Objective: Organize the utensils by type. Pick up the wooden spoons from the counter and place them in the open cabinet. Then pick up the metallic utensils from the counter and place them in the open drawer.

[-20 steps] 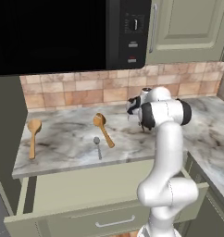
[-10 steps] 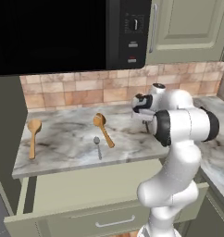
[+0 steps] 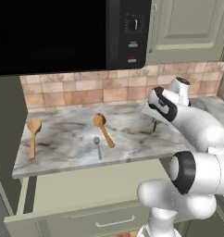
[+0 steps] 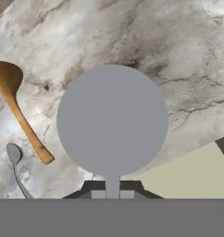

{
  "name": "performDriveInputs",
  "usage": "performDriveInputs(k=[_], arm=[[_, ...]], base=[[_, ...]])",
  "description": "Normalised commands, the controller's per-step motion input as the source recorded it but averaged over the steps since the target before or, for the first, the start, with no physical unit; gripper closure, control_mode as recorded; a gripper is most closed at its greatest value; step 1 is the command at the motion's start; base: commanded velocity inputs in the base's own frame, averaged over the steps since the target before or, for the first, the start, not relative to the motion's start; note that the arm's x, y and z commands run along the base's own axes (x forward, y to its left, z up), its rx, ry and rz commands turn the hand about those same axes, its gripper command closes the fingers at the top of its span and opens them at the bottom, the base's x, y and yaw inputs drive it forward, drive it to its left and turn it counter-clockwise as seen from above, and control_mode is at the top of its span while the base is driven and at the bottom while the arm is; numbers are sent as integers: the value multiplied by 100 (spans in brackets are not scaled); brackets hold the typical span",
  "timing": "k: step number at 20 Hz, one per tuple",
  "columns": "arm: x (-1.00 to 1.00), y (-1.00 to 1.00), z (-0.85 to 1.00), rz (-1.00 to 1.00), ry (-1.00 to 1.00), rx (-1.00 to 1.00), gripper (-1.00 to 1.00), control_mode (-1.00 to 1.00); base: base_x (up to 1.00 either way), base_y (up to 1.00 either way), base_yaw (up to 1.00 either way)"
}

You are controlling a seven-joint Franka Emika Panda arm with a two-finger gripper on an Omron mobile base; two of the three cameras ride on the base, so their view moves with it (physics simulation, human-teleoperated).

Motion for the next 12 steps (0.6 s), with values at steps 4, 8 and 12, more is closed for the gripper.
performDriveInputs(k=[4,8,12], arm=[[-92,19,74,-27,22,19,100,-100],[-69,45,42,-24,28,17,100,-100],[-42,72,13,-15,31,10,100,-100]], base=[[0,0,0],[0,0,0],[0,0,0]])
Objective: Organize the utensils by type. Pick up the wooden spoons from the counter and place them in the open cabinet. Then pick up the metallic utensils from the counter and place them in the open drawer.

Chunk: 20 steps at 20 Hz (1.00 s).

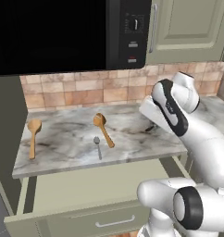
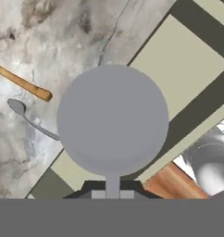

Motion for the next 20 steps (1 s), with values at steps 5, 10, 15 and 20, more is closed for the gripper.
performDriveInputs(k=[5,10,15,20], arm=[[-20,74,0,-9,29,5,100,-100],[-33,76,-7,-11,8,2,100,-100],[-58,78,-53,-5,0,0,100,-100],[-17,56,-66,10,9,-3,100,-100]], base=[[0,0,0],[0,0,0],[0,0,0],[0,0,0]])
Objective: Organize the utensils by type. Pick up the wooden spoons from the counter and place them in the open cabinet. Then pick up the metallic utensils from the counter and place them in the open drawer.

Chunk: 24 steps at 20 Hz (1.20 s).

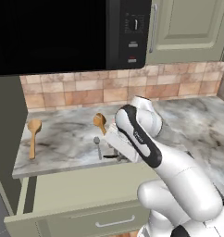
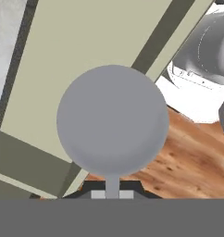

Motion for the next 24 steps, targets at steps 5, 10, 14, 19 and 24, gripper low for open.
performDriveInputs(k=[5,10,14,19,24], arm=[[2,41,-50,20,13,-2,100,-100],[3,54,-22,9,31,0,100,-100],[5,59,-21,4,31,0,100,-100],[0,48,-17,-4,6,0,100,-100],[2,40,-29,-12,0,-8,100,-100]], base=[[0,0,0],[0,0,0],[0,0,0],[0,0,0],[0,0,0]])
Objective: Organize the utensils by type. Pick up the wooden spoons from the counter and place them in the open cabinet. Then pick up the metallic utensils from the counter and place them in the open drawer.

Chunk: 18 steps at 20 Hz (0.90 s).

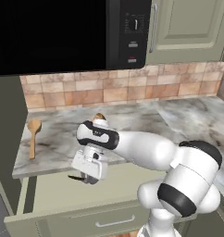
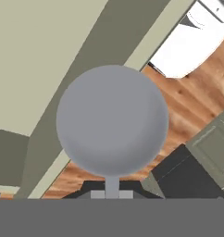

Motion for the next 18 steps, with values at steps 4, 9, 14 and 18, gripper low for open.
performDriveInputs(k=[4,9,14,18], arm=[[0,20,-59,-13,0,-16,100,-100],[0,3,-51,-13,0,-13,100,-100],[1,0,-28,-15,0,-12,100,-100],[8,0,-22,-14,0,-14,100,-100]], base=[[0,0,0],[0,0,0],[0,0,0],[0,0,0]])
